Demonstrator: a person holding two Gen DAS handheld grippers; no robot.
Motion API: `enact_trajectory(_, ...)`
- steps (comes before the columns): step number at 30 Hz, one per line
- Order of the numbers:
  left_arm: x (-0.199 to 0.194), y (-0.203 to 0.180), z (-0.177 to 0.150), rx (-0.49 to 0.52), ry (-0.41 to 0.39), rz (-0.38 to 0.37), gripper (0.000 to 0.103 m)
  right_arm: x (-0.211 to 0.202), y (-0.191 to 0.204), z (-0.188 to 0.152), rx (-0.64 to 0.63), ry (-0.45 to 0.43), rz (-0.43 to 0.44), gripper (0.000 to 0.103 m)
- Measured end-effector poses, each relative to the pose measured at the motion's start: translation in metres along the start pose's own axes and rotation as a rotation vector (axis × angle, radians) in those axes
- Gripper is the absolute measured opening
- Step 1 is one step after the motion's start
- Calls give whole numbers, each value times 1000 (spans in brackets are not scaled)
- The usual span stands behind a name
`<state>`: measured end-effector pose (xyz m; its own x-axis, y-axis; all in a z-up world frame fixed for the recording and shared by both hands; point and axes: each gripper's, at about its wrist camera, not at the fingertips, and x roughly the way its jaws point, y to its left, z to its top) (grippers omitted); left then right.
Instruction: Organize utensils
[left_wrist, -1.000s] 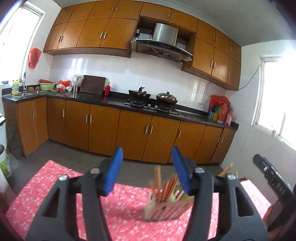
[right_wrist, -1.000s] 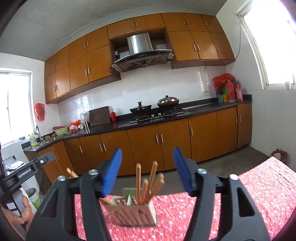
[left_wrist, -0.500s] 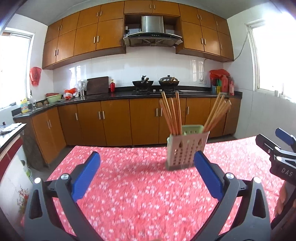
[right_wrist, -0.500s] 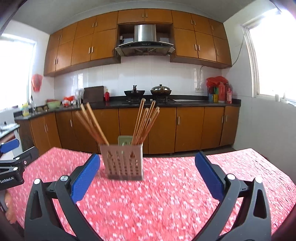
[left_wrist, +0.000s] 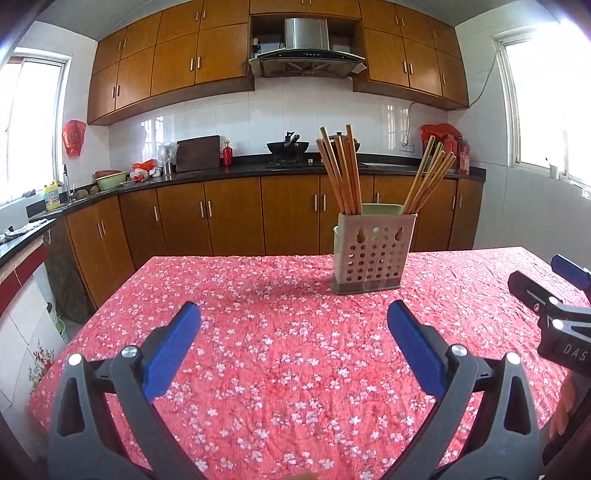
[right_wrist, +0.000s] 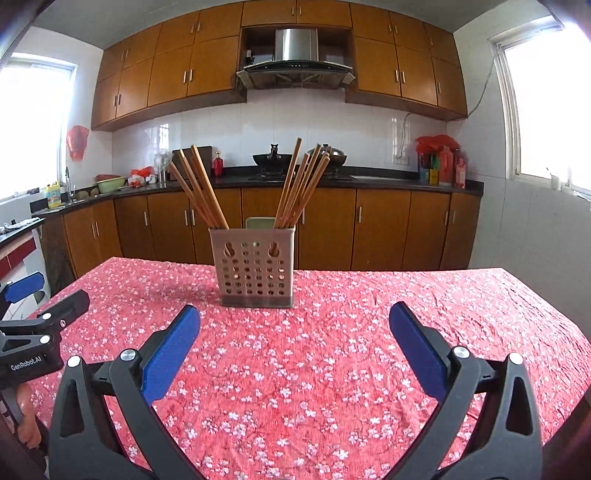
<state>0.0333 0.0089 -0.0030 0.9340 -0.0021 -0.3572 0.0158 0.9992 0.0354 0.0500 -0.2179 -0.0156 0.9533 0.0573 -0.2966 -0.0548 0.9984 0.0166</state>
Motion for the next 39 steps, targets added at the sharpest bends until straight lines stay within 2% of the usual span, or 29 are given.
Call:
enact_trajectory(10,1,3,-10,-14,20,-10,99,-1,2,-14,-2,28,-4,101)
enact_trajectory(39,3,1,-12,-23,31,-22,99,0,-3,-13,33,41,-1,101)
